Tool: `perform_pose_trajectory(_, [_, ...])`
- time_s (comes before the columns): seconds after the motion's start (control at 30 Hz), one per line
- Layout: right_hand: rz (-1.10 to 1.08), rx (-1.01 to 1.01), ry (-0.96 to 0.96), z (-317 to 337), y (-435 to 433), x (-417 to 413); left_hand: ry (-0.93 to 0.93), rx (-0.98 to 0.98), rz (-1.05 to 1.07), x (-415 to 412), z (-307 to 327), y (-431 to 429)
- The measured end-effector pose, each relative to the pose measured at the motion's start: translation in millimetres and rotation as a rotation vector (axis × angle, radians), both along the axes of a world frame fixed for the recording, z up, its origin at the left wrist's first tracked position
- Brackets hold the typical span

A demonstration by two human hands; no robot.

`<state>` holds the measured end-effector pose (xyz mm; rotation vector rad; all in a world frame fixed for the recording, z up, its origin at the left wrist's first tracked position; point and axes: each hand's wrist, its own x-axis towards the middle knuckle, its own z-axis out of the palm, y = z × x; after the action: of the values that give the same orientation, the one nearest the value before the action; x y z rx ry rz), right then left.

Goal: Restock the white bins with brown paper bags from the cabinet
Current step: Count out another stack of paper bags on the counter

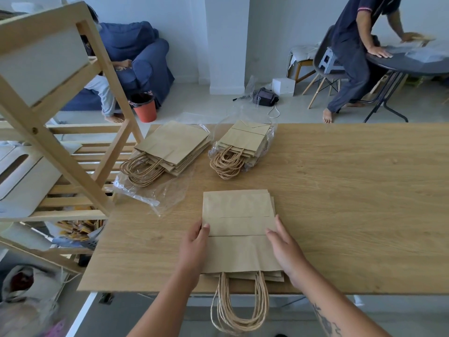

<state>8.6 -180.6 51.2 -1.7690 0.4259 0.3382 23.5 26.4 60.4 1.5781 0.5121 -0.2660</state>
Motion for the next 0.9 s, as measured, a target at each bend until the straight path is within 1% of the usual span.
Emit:
perform_pose_trajectory(0.2, [-0.139,-0.006,-0.02,2.0,-10.8,-19.3,-0.043,-0.003,-0.072,-12.1,-0.5,12.5])
perform_pose_trajectory(0.33, [-0.163,0.067,0.002,-0.8,5.3,-41.6,-0.028,-0.049,-0.095,-20.9,-0.2,13.1])
perform_pose_trajectory(0.4, [-0.148,0.042,0.001,-2.4,12.9,-46.7,-0.029,-0.068,-0.114,-21.9,-4.1,14.1])
perform_pose_trajectory(0.47, [-0.185,0.022,-0.019,-3.9,13.8,-49.5,-0.049,-0.087,-0.114,-23.7,-7.0,17.3])
perform_pose_trajectory(0.57, [-0.313,0.011,-0.056,-7.7,8.5,-54.8,-0.063,-0.052,-0.108,-33.3,-7.7,21.9])
perform_pose_trajectory(0.63, [-0.339,0.024,-0.051,-8.6,9.5,-57.5,-0.045,-0.006,-0.126,-42.9,-9.0,21.9])
perform_pose_trajectory(0.73, [-0.351,0.086,0.004,-8.7,20.5,-58.0,-0.025,0.019,-0.136,-51.6,-12.7,18.5])
perform_pose_trajectory(0.9, [-0.458,0.218,0.068,-2.8,20.8,-44.0,0.02,0.077,-0.063,-42.6,-6.4,13.5])
